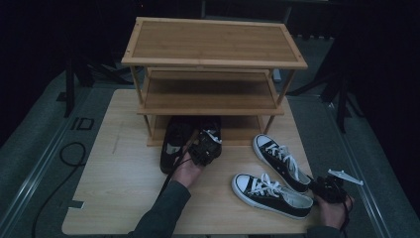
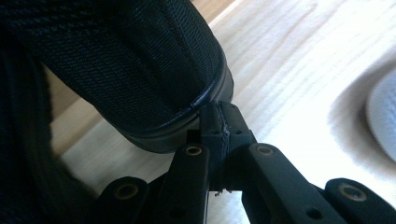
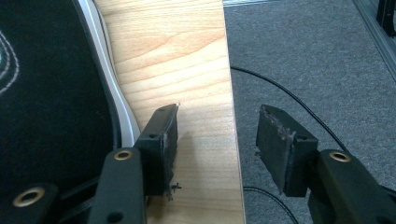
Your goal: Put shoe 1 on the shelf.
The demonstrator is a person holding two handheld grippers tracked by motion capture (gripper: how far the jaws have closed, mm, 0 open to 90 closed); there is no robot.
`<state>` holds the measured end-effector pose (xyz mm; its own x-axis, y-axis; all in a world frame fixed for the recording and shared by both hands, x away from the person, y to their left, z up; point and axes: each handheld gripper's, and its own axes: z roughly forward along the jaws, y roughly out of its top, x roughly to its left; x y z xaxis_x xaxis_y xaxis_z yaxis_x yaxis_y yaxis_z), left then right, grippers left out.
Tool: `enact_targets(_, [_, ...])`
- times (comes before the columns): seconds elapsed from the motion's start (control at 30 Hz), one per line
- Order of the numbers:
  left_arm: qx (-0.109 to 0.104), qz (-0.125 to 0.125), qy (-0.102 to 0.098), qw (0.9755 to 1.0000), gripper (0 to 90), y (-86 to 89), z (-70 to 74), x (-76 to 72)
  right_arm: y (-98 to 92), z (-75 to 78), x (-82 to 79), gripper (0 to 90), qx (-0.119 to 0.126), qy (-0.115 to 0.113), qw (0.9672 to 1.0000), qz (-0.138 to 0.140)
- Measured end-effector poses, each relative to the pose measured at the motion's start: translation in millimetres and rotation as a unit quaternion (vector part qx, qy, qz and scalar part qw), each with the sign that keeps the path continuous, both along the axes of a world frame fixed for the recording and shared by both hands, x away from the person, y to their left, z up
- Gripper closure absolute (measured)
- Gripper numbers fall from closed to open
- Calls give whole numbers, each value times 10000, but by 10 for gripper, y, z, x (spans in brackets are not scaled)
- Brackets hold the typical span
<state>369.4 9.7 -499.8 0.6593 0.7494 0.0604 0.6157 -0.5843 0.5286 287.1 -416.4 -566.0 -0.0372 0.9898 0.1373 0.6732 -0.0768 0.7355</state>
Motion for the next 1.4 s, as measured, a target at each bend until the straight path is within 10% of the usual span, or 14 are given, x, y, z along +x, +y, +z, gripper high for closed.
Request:
enact_targets(0.57, [21, 156, 42, 9999, 898, -36, -4, 214, 0, 0, 0, 479, 3, 2, 10000, 2])
enact_targets(1.4, [-445, -104, 3, 9990, 900, 468, 147, -339, 3, 0, -1, 480, -4, -7, 10000, -4])
